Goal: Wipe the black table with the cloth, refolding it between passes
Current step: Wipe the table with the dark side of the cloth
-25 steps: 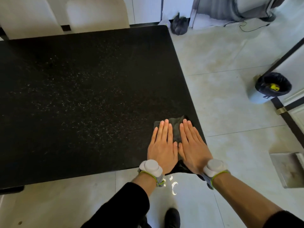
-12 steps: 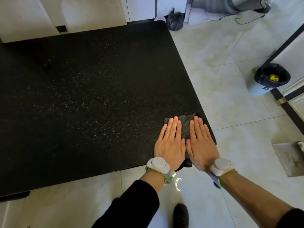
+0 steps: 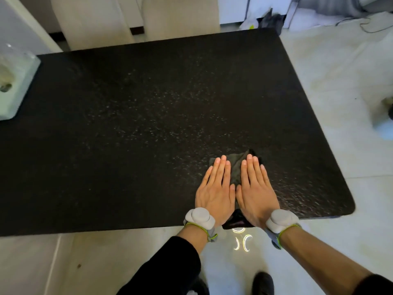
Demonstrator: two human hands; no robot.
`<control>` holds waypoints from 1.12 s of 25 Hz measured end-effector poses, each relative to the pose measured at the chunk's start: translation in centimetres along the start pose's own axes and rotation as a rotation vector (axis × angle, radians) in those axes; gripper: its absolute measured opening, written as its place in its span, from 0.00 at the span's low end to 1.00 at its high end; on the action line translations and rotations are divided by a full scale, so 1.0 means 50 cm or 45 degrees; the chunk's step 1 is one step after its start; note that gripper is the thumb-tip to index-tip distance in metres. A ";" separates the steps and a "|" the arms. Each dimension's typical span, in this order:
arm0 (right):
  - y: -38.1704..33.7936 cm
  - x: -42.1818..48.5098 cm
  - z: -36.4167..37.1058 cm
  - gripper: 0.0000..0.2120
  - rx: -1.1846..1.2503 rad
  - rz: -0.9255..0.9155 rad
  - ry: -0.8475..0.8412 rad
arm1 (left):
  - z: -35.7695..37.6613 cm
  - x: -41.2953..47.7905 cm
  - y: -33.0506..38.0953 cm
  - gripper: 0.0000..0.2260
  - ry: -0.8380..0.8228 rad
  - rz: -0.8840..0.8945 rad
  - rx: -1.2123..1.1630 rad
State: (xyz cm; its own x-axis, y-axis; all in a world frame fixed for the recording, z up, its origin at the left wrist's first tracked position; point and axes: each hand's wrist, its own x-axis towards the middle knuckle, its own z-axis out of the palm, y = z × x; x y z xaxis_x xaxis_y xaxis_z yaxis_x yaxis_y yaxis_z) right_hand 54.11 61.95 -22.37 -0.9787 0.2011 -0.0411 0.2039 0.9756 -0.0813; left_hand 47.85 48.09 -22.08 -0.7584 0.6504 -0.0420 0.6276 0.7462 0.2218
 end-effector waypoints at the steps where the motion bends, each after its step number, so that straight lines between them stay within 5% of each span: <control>1: -0.022 0.010 0.000 0.32 -0.001 -0.027 -0.002 | -0.008 -0.004 -0.022 0.28 0.000 -0.012 0.001; 12: -0.335 0.127 0.023 0.33 0.049 -0.292 -0.011 | -0.068 -0.113 -0.317 0.28 0.080 -0.252 0.062; 28: -0.184 0.126 0.020 0.30 0.015 -0.144 0.091 | -0.054 0.016 -0.196 0.29 -0.036 -0.072 0.139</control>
State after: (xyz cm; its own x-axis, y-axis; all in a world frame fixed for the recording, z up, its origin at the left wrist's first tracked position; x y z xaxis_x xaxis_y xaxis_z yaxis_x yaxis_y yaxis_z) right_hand 46.07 54.15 -22.85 -0.9946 0.0959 0.0401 0.0919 0.9914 -0.0930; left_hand 40.63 40.90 -21.66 -0.7887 0.6097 -0.0792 0.6009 0.7916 0.1107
